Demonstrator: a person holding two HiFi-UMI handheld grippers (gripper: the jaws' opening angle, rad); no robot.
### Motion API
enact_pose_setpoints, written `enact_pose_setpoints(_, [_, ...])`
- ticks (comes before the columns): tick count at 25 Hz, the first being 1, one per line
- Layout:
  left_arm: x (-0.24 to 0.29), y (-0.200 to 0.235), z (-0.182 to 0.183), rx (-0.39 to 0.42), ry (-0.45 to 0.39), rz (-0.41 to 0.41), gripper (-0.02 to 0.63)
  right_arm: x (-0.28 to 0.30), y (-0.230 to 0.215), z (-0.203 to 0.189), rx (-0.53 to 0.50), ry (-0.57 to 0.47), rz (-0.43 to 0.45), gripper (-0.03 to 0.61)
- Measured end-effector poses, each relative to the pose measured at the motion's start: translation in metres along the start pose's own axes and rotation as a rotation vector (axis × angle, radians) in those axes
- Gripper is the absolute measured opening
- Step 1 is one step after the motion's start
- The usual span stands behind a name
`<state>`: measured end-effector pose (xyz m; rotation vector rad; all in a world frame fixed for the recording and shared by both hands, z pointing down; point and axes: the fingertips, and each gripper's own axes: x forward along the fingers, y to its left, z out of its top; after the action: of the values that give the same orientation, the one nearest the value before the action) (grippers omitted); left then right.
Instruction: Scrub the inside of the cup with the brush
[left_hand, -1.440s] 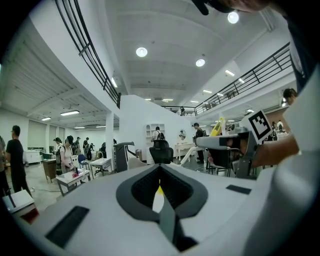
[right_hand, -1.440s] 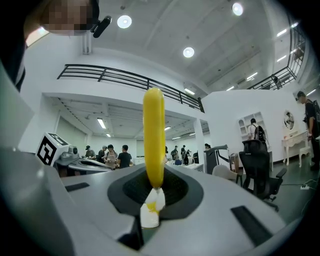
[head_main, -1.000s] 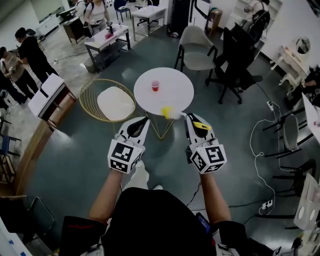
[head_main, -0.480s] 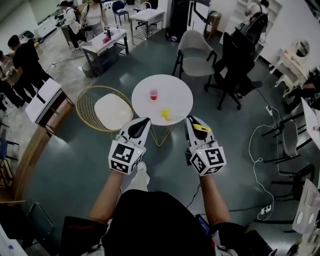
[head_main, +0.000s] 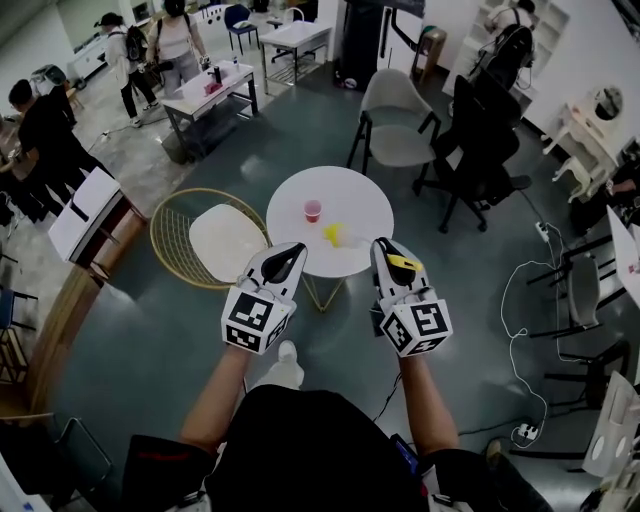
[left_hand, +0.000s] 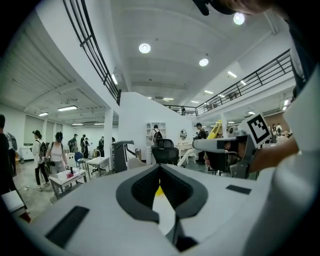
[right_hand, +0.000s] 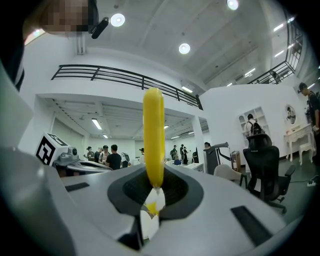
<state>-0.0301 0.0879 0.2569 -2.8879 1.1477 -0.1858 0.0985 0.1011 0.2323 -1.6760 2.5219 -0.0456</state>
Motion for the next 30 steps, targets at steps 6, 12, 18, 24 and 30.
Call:
enact_pose_setpoints(6, [0.025,0.035,0.007,0.016,0.000,-0.011,0.012,0.042,-0.011,0.002,-0.001,0.011,-0.015,0.044])
enact_pose_setpoints(12, [0.044,0.074,0.006,0.008,0.005,-0.018,0.012,0.083,-0.014,0.003,-0.013,0.021,-0.024,0.044])
enact_pose_setpoints(18, [0.066,0.112,0.007,-0.005,0.004,-0.040,0.012,0.123,-0.020,0.005,-0.017,0.029,-0.046,0.044])
enact_pose_setpoints(24, [0.086,0.140,0.003,-0.015,0.006,-0.066,0.012,0.151,-0.028,-0.003,-0.018,0.044,-0.074,0.044])
enact_pose_setpoints(30, [0.094,0.162,-0.008,-0.030,0.012,-0.092,0.012,0.172,-0.029,-0.013,-0.015,0.062,-0.093,0.044])
